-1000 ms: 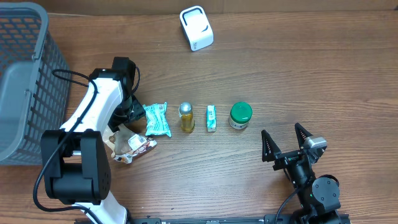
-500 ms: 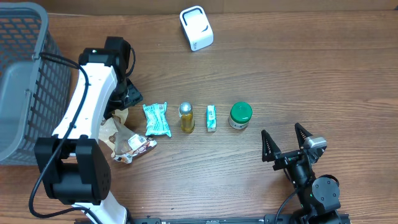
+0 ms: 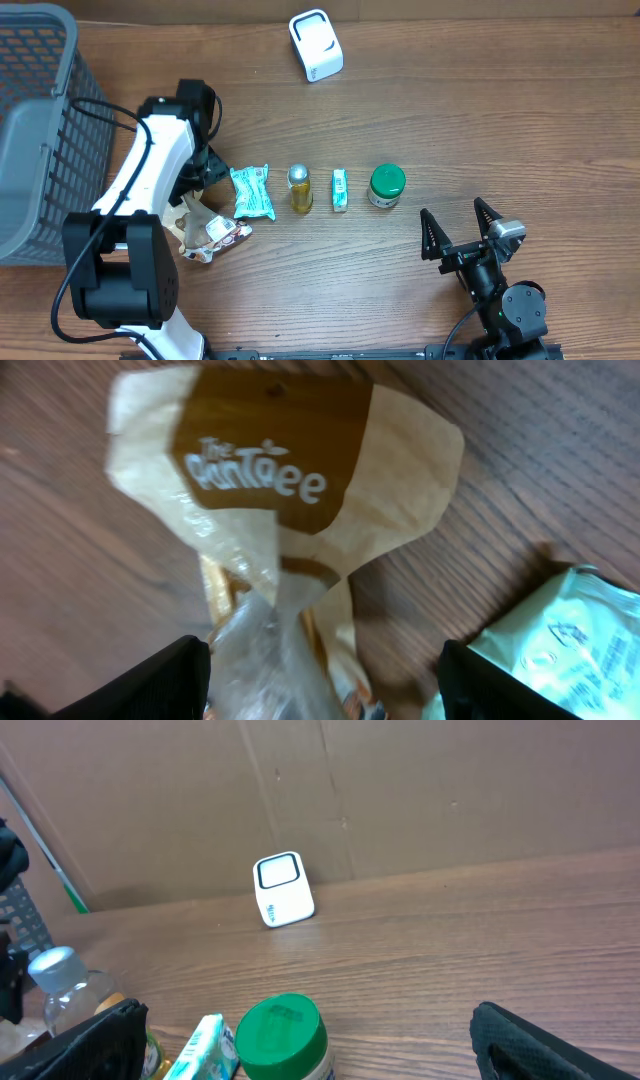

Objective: Scan the item barcode
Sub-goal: 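Open the left gripper and raise it back toward the basket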

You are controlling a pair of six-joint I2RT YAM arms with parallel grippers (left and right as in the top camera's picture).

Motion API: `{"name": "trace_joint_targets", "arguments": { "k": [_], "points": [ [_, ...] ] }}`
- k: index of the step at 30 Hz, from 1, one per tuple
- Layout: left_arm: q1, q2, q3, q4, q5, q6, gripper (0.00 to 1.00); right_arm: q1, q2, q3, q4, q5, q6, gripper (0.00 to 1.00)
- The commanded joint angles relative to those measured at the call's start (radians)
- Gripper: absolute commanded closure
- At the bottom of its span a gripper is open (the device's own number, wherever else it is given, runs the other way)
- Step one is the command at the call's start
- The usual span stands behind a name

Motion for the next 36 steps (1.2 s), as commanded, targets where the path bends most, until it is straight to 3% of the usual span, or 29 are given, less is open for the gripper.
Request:
{"name": "trace_joint_targets", "arguments": {
  "k": [1,3,6,8,11,14,17,20,23,29,33,36],
  "points": [
    [0.0,-0.016,-0.092,0.073,0.006,-0.025,0.26,-0.004,-0.009,-0.01,0.003,-0.001,0.0,0.0],
    [0.0,-0.016,-0.133,0.111,0.009,-0.025,0.3,-0.004,-0.009,-0.01,0.003,-0.001,0.0,0.0],
    [0.0,-0.016,-0.169,0.156,0.003,-0.02,0.53,-0.004,-0.009,-0.01,0.003,-0.001,0.0,0.0],
    [0.0,-0.016,-0.163,0.165,-0.007,0.001,0.56,-0.004,-0.009,-0.01,0.003,-0.001,0.0,0.0],
    [0.0,-0.016,-0.155,0.229,-0.006,0.137,0.67,-0.004,-0.009,-0.01,0.003,-0.001,0.0,0.0],
    [-0.003,-0.016,-0.155,0.31,0.035,0.257,0.87,-0.004,-0.009,-0.01,0.003,-0.001,0.0,0.0],
    [-0.003,-0.016,-0.155,0.37,0.131,0.357,0.89,-0.004,-0.009,-0.01,0.003,-0.001,0.0,0.0],
    [-0.003,-0.016,-0.155,0.417,0.238,0.449,0.82,-0.004,-0.009,-0.01,0.003,-0.001,0.0,0.0],
    [-0.003,-0.016,-0.15,0.421,0.257,0.459,0.74,-0.004,-0.009,-0.01,0.003,-0.001,0.0,0.0],
    [-0.001,-0.02,-0.056,0.319,0.244,0.467,0.45,-0.004,-0.009,-0.01,0.003,-0.001,0.0,0.0],
    [-0.001,-0.021,0.09,0.193,0.21,0.497,0.21,-0.004,-0.009,-0.01,0.003,-0.001,0.0,0.0],
    [-0.001,-0.022,0.224,0.099,0.15,0.5,0.09,-0.004,-0.009,-0.01,0.003,-0.001,0.0,0.0]
  ]
}}
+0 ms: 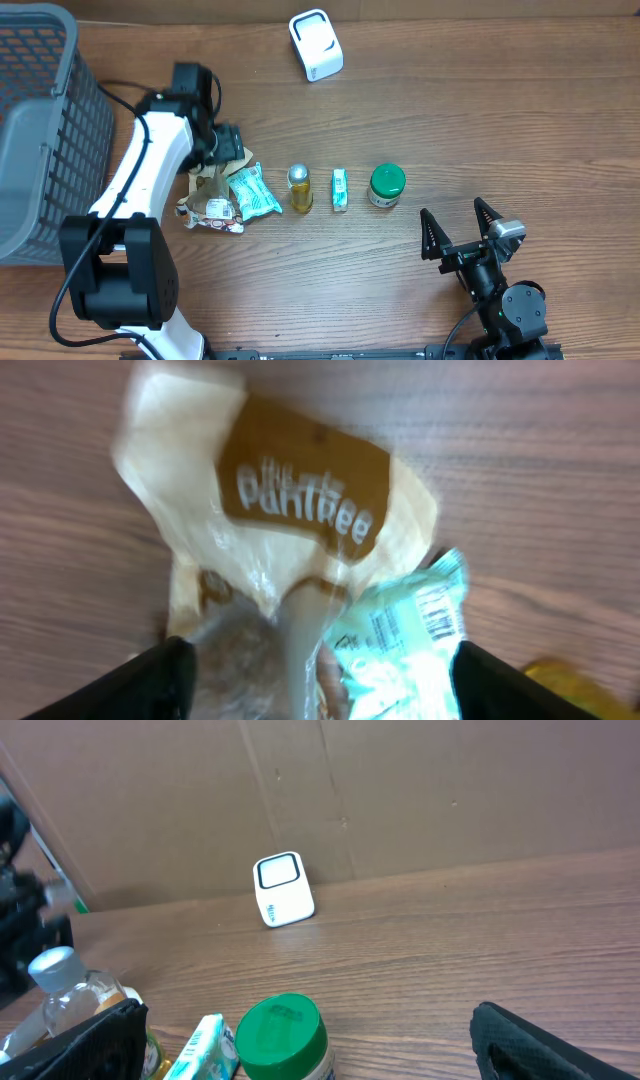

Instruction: Scan the item barcode

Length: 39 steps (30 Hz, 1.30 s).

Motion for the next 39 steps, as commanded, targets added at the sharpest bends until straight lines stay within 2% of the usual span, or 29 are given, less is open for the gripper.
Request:
{"name": "trace_joint_targets", "arguments": {
  "k": [1,3,5,8,12,39],
  "points": [
    [-0.001,-0.021,0.187,-0.089,-0.087,0.024,0.06,-0.004,-0.009,-0.01,0.003,0.0,0.0,0.0],
    [-0.001,-0.021,0.262,-0.127,-0.133,0.024,0.01,-0.004,-0.009,-0.01,0.003,-0.001,0.0,0.0],
    [-0.001,-0.021,0.317,-0.144,-0.18,0.024,0.0,-0.004,-0.009,-0.01,0.003,-0.001,0.0,0.0],
    [-0.001,-0.021,0.406,-0.139,-0.335,0.05,0.0,-0.004,-0.009,-0.01,0.003,-0.001,0.0,0.0],
    [-0.001,-0.021,0.422,-0.103,-0.512,0.07,0.0,-0.004,-0.009,-0.01,0.003,-0.001,0.001,0.0],
    [-0.002,-0.02,0.422,-0.117,-0.502,0.069,0.0,-0.004,-0.009,-0.01,0.003,-0.001,0.0,0.0]
  ]
}}
